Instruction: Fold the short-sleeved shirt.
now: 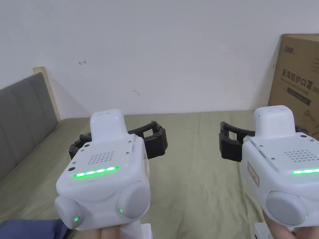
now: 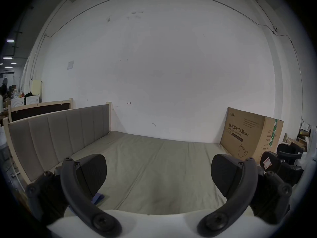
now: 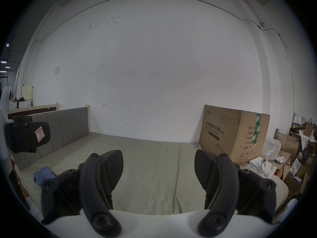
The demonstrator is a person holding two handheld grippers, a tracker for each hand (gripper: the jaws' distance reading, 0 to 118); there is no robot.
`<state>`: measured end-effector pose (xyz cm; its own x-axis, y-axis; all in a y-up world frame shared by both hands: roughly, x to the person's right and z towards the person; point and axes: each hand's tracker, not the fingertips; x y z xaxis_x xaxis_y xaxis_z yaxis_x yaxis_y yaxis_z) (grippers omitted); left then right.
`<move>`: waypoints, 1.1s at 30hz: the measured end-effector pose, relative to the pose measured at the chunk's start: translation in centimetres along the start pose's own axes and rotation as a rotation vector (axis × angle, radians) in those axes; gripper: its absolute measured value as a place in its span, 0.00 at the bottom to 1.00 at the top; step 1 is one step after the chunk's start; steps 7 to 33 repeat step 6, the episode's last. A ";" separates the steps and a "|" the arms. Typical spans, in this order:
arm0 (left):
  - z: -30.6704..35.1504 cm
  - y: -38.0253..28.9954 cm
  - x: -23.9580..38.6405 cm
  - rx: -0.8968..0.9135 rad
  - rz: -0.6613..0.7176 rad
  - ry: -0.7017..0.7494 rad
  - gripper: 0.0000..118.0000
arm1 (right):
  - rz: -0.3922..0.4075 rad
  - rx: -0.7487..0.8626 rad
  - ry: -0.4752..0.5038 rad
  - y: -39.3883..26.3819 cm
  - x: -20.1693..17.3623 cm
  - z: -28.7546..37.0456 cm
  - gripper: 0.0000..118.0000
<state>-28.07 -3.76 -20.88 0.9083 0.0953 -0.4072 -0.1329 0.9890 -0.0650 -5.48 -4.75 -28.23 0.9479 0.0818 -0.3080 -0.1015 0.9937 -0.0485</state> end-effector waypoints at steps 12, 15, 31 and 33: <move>0.0 0.1 -0.2 -0.005 -0.002 0.016 1.00 | -0.005 -0.001 0.006 0.1 -0.3 0.1 0.78; 0.0 0.1 -0.2 -0.005 -0.002 0.016 1.00 | -0.005 -0.001 0.006 0.1 -0.3 0.1 0.78; 0.0 0.1 -0.2 -0.005 -0.002 0.016 1.00 | -0.005 -0.001 0.006 0.1 -0.3 0.1 0.78; 0.0 0.1 -0.2 -0.005 -0.002 0.016 1.00 | -0.005 -0.001 0.006 0.1 -0.3 0.1 0.78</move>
